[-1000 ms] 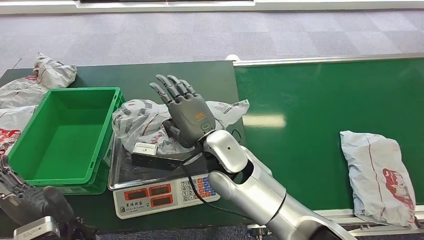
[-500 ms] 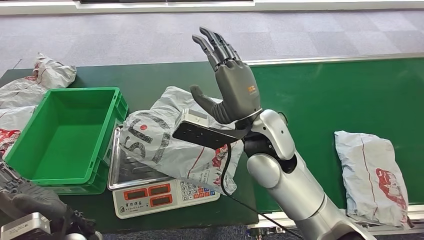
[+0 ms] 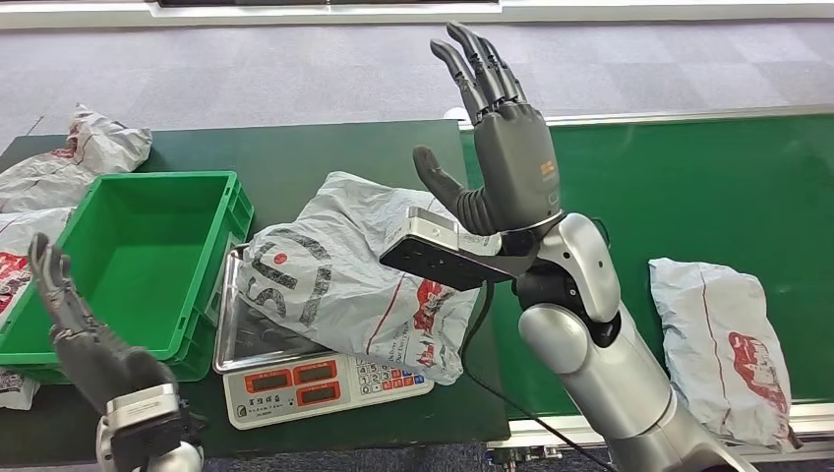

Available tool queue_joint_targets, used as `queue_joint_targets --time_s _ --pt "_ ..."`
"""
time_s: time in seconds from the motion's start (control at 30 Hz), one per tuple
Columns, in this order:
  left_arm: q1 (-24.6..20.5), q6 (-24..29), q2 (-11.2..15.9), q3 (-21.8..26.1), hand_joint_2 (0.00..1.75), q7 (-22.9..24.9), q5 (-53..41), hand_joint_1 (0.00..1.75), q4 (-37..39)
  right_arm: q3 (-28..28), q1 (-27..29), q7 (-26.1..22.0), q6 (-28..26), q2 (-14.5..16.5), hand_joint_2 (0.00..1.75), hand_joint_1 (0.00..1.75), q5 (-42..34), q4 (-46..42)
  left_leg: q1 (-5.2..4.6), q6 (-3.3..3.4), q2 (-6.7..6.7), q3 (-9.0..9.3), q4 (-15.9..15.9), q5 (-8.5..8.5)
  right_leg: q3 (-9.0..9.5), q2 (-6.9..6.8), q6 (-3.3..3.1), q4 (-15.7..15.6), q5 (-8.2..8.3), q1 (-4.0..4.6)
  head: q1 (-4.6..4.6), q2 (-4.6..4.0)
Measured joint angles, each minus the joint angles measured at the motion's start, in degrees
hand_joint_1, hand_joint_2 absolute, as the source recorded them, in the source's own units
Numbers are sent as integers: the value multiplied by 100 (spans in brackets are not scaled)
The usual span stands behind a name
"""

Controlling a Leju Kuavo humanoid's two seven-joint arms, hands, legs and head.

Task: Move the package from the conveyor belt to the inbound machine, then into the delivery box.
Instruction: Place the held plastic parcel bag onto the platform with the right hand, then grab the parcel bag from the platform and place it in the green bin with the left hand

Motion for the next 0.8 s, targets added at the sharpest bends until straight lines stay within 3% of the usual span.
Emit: queue_joint_targets --time_s 0.07,0.17,0.3,0.43,0.63,0.8 --pt "-444 -669 195 -222 175 714 -1055 0 326 -47 122 38 -3 -232 175 0 225 -111 -5 3 -19 -2 7 5 4 -19 0 -2 3 2 0 0" --pt "-1468 -1737 604 -654 175 1429 -1791 0 1074 -183 518 56 -79 -755 175 0 499 -254 -9 5 -52 -11 21 16 9 -48 6 -4 10 7 1 0" --pt "-3177 -3059 1329 -1264 175 1453 -1191 0 2374 -684 1689 -53 -310 -1783 175 0 471 -686 -3 7 -69 -26 34 24 10 -62 11 -3 20 9 3 0" --pt "-4483 -3844 1882 -1860 175 1591 -653 0 3280 -1624 3229 -233 -402 -2635 175 0 295 -1377 2 10 -46 -49 35 19 -19 -42 14 1 22 -2 2 0" --pt "-5650 -4722 2290 -2856 175 1934 -181 0 3940 -2788 5310 -252 -568 -3098 175 0 372 -2461 1 12 -34 -77 28 11 -48 -32 15 0 18 -2 1 0" --pt "-6052 -5114 2508 -3395 175 2014 51 0 4123 -3279 6079 -239 -615 -3186 175 0 392 -2954 2 12 0 -75 26 10 -57 -4 16 0 22 -2 1 0"
